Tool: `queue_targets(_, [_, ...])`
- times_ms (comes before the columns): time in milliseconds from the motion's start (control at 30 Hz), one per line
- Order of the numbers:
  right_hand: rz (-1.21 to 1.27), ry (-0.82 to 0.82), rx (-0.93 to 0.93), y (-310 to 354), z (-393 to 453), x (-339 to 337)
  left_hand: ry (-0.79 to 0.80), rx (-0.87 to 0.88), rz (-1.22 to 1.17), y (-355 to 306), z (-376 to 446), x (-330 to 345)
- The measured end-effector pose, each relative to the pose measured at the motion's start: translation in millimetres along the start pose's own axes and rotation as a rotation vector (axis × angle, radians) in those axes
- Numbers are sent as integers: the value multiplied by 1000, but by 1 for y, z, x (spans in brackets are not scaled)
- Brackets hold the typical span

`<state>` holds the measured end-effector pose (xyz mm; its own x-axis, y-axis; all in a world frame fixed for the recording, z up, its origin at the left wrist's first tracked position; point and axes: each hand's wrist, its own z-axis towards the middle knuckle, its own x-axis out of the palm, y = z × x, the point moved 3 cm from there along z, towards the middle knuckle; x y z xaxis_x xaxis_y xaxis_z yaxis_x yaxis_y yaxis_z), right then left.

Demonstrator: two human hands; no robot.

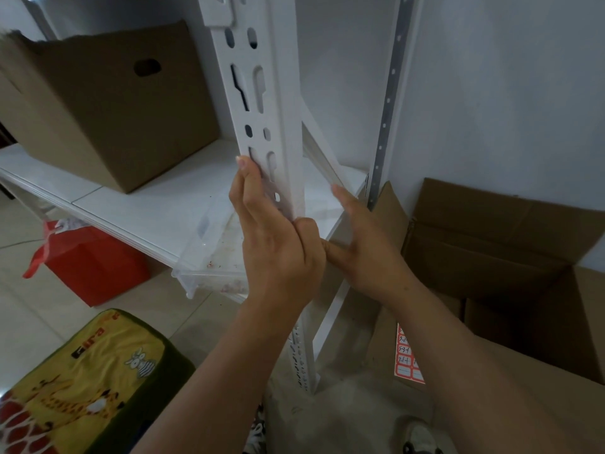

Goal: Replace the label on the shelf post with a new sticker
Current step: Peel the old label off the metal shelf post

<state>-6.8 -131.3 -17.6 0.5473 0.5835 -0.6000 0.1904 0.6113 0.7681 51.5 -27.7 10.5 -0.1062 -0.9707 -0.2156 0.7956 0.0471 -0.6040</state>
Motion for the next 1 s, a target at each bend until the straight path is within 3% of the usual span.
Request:
queue_targets(133, [164, 46, 17, 4, -9, -1, -6, 27, -8, 1, 0, 1])
queue_targets(300, [56, -262, -141, 11, -3, -10, -33, 27, 9, 0, 1, 2])
queue_targets(433, [-57, -183, -206, 7, 3, -5, -35, 38, 39, 2, 0, 1])
queue_targets(600, [-41, -53, -158, 5, 4, 7, 0, 50, 56, 5, 0, -4])
queue_targets(733, [35, -104, -152, 5, 5, 7, 2, 69, 94, 6, -1, -6])
queue_targets(900, [75, -314, -165, 9, 7, 4, -40, 53, 67, 4, 0, -5])
queue_targets(1000, [62, -252, -167, 8, 10, 3, -65, 49, 58, 2, 1, -4])
